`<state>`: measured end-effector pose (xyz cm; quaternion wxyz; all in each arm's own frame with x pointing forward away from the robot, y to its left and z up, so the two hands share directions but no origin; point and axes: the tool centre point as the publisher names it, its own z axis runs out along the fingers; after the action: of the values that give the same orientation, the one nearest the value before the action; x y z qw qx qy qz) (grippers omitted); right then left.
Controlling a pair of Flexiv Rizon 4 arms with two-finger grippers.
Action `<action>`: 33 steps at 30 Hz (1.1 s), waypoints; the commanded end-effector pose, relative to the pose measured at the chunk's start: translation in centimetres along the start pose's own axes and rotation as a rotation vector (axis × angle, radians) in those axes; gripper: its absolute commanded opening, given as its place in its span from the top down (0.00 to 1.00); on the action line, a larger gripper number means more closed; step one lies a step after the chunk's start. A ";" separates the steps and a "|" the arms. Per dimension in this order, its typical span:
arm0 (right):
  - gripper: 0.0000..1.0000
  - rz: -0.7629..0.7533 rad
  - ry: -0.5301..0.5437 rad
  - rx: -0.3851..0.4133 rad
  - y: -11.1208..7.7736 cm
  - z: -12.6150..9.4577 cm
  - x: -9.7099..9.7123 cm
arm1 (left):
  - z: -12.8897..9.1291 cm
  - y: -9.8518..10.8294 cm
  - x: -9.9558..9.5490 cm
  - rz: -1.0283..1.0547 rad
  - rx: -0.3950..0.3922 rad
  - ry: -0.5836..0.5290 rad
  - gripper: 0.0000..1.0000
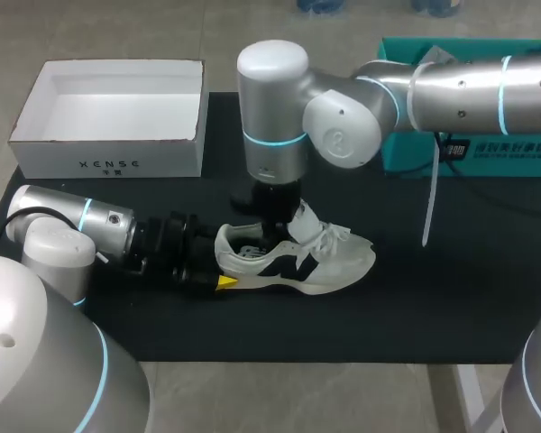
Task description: Take the shoe out of the shoebox, open the shoe tongue, remove and reinsert the insole, then place the shoe into the shoebox
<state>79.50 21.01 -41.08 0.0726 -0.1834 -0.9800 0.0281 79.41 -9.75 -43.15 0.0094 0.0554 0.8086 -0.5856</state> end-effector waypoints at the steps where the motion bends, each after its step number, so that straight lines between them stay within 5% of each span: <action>1: 0.64 0.003 0.053 0.011 1.0 4.3 -0.2 | 0.0 0.1 0.2 0.001 -0.001 0.000 1.00; 6: 0.68 -0.014 0.096 0.042 0.9 5.4 0.4 | 0.0 0.1 0.2 0.001 -0.001 0.000 1.00; 8: 1.00 -0.019 0.115 0.061 0.8 5.5 0.4 | 0.0 0.1 0.2 0.001 -0.001 0.000 1.00; 21: 1.00 -0.013 0.146 0.098 0.2 4.2 0.4 | 0.0 0.1 0.2 0.001 -0.001 0.000 1.00; 33: 1.00 -0.038 0.112 0.089 -0.1 -0.1 -0.1 | 0.0 0.1 0.2 0.001 -0.001 0.000 1.00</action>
<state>79.52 20.89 -41.20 0.1398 -0.1629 -0.9748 0.0601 79.39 -9.68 -43.20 0.0095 0.0552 0.8086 -0.5856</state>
